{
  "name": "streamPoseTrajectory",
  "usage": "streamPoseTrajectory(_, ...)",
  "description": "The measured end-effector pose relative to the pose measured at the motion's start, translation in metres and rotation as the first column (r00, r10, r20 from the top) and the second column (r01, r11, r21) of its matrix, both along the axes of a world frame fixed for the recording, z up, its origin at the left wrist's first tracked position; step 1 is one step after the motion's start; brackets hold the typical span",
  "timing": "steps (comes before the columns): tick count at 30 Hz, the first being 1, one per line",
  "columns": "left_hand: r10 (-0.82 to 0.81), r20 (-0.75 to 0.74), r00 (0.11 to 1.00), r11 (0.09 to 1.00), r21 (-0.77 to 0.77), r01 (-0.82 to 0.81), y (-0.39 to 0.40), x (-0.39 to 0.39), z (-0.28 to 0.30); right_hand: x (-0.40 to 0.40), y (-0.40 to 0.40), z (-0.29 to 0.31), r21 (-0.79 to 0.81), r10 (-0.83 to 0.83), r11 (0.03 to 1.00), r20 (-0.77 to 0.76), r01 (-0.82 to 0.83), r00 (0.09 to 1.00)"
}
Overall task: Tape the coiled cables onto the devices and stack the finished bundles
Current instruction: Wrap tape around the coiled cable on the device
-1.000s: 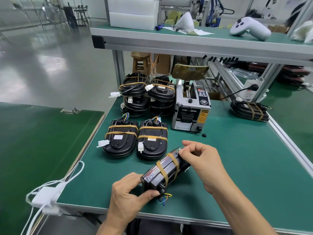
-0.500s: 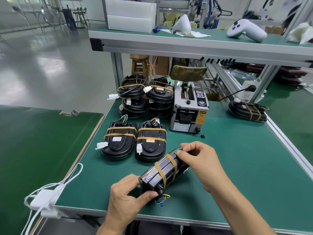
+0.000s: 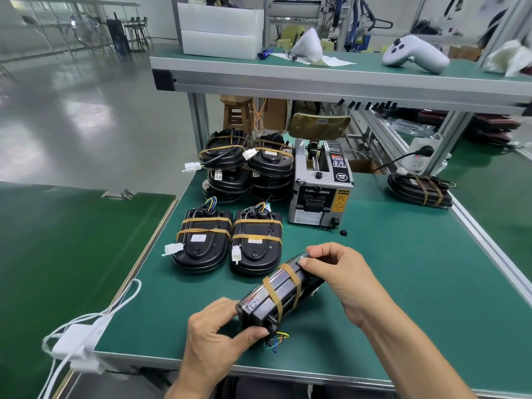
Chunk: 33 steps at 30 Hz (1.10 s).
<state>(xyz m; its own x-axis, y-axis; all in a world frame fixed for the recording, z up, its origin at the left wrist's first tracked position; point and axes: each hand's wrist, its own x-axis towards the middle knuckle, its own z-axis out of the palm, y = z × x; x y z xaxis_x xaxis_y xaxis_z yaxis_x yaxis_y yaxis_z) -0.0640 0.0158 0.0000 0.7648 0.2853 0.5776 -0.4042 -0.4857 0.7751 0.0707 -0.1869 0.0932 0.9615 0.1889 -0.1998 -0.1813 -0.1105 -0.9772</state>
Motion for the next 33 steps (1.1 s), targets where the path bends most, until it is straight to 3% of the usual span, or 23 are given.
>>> streamPoseTrajectory(11,0.002,-0.009,1.0,1.0,-0.008,-0.002,0.0,-0.001,0.0,0.004,-0.002,0.0,0.064,0.029,0.998,-0.055,-0.025,0.998)
streamPoseTrajectory(15,0.018,-0.012,1.0,1.0,-0.003,-0.018,-0.001,-0.001,0.0,-0.002,0.004,-0.004,-0.016,-0.006,1.0,0.018,0.007,1.0)
streamPoseTrajectory(19,0.011,-0.01,1.0,1.0,-0.011,-0.011,-0.001,-0.001,0.001,-0.006,0.003,-0.006,-0.09,0.059,0.994,0.05,-0.054,0.997)
streamPoseTrajectory(29,-0.006,-0.026,1.0,1.0,-0.025,0.006,-0.001,-0.002,0.003,0.006,-0.003,-0.014,0.103,-0.039,0.994,-0.041,0.043,0.998)
streamPoseTrajectory(33,-0.004,-0.038,0.999,1.0,-0.03,0.002,0.0,-0.002,0.002,0.004,-0.011,-0.016,0.103,-0.028,0.994,0.01,0.027,1.0)
